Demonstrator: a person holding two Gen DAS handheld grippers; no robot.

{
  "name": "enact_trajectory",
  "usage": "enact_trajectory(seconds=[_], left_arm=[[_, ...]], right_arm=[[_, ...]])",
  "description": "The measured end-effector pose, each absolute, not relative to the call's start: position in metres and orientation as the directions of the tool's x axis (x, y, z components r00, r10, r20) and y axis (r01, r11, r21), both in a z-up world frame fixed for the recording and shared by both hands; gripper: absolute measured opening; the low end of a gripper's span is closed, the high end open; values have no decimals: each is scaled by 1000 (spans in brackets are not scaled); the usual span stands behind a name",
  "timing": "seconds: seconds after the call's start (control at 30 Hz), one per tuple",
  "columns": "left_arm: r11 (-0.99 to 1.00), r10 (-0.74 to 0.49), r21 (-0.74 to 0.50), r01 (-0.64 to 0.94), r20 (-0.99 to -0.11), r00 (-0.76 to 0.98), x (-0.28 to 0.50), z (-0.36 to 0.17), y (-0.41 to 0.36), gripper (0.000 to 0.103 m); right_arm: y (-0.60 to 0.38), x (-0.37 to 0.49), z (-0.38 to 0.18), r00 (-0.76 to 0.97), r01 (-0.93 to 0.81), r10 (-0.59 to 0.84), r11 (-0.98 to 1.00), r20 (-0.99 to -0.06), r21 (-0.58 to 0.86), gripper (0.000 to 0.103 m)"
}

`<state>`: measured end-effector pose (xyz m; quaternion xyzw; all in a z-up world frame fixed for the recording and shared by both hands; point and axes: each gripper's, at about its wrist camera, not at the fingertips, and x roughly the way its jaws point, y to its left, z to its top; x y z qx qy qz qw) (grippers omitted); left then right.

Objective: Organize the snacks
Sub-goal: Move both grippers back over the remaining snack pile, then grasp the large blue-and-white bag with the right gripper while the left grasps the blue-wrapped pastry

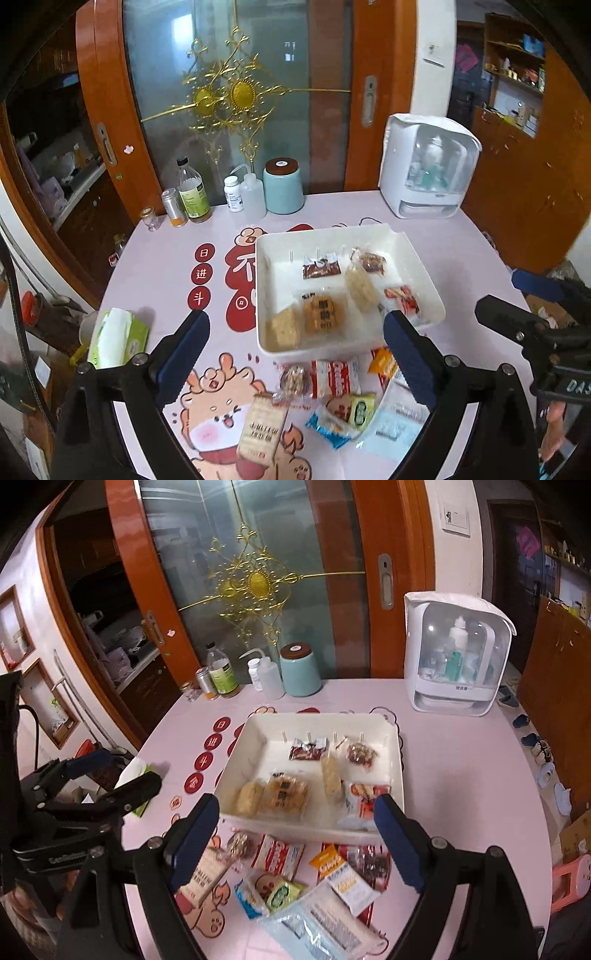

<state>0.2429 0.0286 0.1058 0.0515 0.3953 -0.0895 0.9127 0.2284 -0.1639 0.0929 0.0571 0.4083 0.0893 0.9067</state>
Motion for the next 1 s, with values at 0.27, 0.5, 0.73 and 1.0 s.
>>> enact_trajectory(seconds=[0.27,0.5,0.73,1.0], left_arm=[[968,-166,12,252,-721,673,189,91,31,102],[967,-175,0,254,-724,668,166,46,25,102],[975,-193,-80,207,-767,612,163,-25,21,102],[985,-169,-139,98,-861,479,183,-107,18,102]], right_arm=[[-174,188,55,620,-154,228,973,-751,169,94],[-186,158,-4,550,-211,281,958,-786,195,97],[-205,148,-69,468,-214,283,955,-837,204,99],[-202,145,-126,395,-308,259,941,-881,139,99]])
